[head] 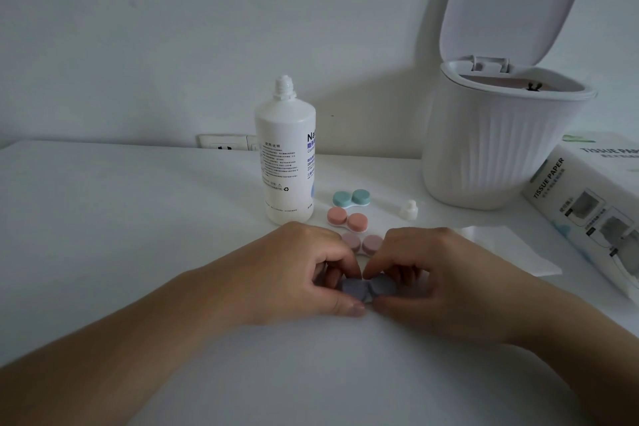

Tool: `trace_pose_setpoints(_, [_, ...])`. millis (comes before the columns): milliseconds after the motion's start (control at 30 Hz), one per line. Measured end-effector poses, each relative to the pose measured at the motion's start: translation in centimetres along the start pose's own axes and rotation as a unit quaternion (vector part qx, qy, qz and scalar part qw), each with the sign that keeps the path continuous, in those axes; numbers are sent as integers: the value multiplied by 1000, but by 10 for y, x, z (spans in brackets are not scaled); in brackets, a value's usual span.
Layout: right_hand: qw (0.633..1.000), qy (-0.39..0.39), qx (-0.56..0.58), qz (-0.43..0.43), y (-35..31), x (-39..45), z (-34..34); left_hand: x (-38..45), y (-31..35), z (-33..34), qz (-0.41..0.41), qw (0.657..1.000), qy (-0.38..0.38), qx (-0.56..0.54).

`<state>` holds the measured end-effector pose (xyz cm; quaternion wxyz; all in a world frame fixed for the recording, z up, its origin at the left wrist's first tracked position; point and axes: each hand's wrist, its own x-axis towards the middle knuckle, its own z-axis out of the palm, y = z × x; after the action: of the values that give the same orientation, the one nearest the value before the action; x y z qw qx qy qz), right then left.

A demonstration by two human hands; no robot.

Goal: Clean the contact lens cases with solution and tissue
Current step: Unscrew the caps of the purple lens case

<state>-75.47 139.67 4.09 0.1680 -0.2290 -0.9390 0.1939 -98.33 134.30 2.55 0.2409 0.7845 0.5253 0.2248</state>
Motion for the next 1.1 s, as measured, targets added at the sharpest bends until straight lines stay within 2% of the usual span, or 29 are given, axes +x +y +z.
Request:
trace_pose_setpoints(100, [1000, -4, 18, -14, 0, 0, -3, 0, 0, 0, -3, 1000, 3, -4])
trace_pose_setpoints(233, [998, 35, 43, -5, 5, -2, -10, 0, 1, -1, 3, 1000, -1, 0])
trace_pose_setpoints(367, [992, 98, 67, 37, 15, -4, -18, -1, 2, 0, 12, 1000, 6, 0])
trace_pose_setpoints(500, [982, 147, 34, 116, 23, -3, -19, -1, 2, 1, 21, 1000, 11, -1])
trace_pose_setpoints(700, [979, 74, -67, 175, 28, -5, -22, -1, 1, 1, 25, 1000, 10, 2])
trace_pose_setpoints(967, [975, 5, -129, 182, 25, -9, -27, -1, 0, 1, 24, 1000, 8, 3])
trace_pose_setpoints(1100, [974, 10, -142, 175, 25, -9, -27, 0, 0, 2, 20, 1000, 9, 2])
